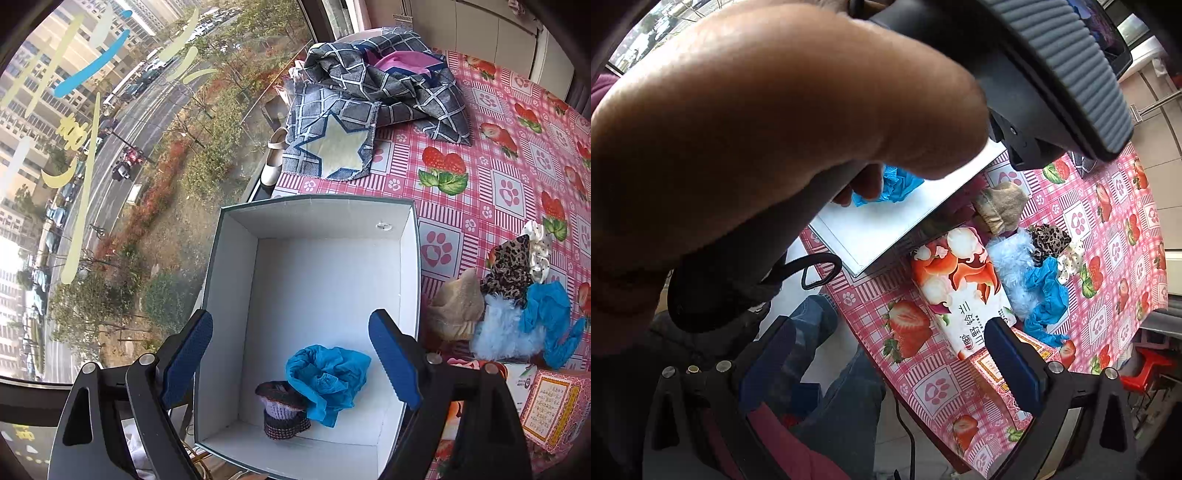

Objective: Organize soft objects
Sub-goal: 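Lift both open tools away from the white box, then move both tools back to the pile of soft items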

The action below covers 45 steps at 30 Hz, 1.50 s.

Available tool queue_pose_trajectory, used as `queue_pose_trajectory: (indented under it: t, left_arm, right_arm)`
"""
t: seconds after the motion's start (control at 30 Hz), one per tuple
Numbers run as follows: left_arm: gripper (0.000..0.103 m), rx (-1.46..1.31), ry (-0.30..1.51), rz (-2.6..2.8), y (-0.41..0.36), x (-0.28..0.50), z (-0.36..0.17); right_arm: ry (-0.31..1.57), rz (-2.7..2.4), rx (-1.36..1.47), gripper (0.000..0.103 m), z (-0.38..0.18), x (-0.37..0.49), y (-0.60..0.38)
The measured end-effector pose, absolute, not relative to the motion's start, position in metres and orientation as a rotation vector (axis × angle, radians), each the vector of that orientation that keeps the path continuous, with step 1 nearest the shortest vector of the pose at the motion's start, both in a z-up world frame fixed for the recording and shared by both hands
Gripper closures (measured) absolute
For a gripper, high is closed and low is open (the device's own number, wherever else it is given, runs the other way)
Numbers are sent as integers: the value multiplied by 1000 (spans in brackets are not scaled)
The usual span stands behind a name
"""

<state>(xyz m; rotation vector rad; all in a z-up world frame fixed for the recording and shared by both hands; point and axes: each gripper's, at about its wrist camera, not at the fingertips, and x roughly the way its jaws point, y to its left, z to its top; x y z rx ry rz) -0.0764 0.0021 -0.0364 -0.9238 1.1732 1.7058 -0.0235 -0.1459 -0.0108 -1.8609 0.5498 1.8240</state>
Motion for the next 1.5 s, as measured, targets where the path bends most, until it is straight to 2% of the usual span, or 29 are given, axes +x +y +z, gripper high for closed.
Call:
queue_pose_trajectory:
  t: [0.2,1.03,1.17,1.33,1.5]
  left_arm:
    - [14,-925,1129,1706,0,-76,-28]
    - [14,-910,1148,1685,-1,-69,-30]
    - [14,-998,1096,1603,0,-75,-33]
    - [14,-1082,1034,1463,2,-75,-35]
    - [14,-1088,999,1327,10,-50,-28]
  right_arm:
    - [560,1873,-1822,0,-9,-24,-149]
    - [584,1902,-1796,0,-14,-20,-150]
    - [580,1874,-1794,0,-14,-16,-147]
    - [806,1825,-1650,0,7,29,-108]
    - [1093,1665,-1342,0,32,123,-39]
